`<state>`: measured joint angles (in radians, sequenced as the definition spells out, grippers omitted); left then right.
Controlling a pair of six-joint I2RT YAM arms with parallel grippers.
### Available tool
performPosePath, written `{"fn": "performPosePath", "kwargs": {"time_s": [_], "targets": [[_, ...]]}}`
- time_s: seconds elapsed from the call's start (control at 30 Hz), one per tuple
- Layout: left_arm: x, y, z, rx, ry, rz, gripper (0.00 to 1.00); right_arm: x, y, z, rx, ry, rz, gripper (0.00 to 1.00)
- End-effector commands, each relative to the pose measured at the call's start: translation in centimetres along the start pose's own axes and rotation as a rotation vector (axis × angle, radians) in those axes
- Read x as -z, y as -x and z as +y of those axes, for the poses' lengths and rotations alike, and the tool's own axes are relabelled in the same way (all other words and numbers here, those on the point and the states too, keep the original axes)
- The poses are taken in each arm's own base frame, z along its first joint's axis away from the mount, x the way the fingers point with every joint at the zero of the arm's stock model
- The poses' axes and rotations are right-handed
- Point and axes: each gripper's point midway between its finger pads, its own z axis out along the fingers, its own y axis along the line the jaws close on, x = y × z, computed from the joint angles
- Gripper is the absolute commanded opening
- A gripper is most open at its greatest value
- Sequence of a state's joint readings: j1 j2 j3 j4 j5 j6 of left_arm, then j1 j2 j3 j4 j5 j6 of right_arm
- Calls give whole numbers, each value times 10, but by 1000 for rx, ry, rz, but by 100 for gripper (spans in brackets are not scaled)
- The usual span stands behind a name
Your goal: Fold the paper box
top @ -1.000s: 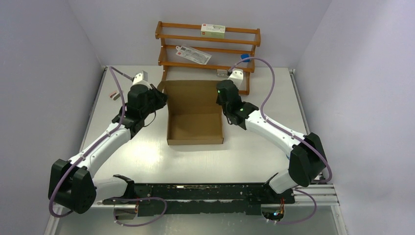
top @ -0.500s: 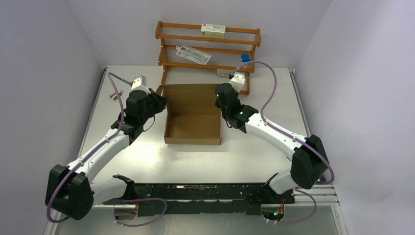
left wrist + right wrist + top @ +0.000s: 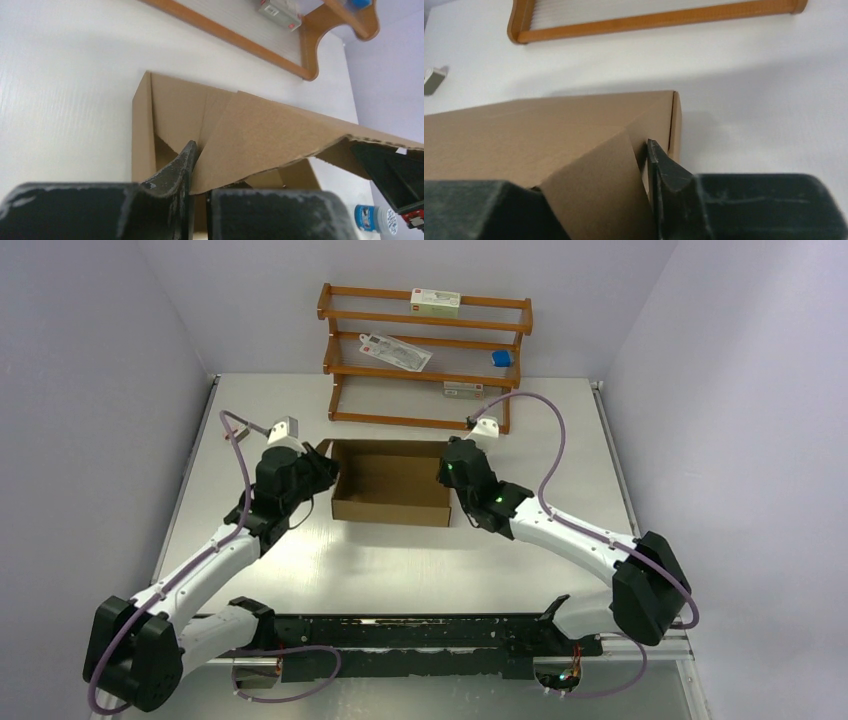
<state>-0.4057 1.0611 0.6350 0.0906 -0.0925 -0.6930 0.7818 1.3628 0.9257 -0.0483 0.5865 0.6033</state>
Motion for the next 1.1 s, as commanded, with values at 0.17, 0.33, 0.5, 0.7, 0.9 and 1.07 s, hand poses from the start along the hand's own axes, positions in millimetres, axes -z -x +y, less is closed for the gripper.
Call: {"fn": "performPosePath", "kwargs": {"time_s": [0.17,0.33,0.5,0.7,0.9,1.07], "targets": [[31,-67,27,-3,26,213,22,35,-5,30,-16,233,7,62],[48,-61,24,-10,13,199,36,55,-3,32,7,319,8,81],[68,-67,32,-3,42,232,49,78,-7,27,37,379,51,94],[100,-58,41,13,87,200,59,110,-4,19,50,432,97,100],[133,-12,33,-29,87,48,79,143,29,22,85,493,72,100],[134,19,11,-107,72,24,83,154,49,32,144,515,80,100]]}}
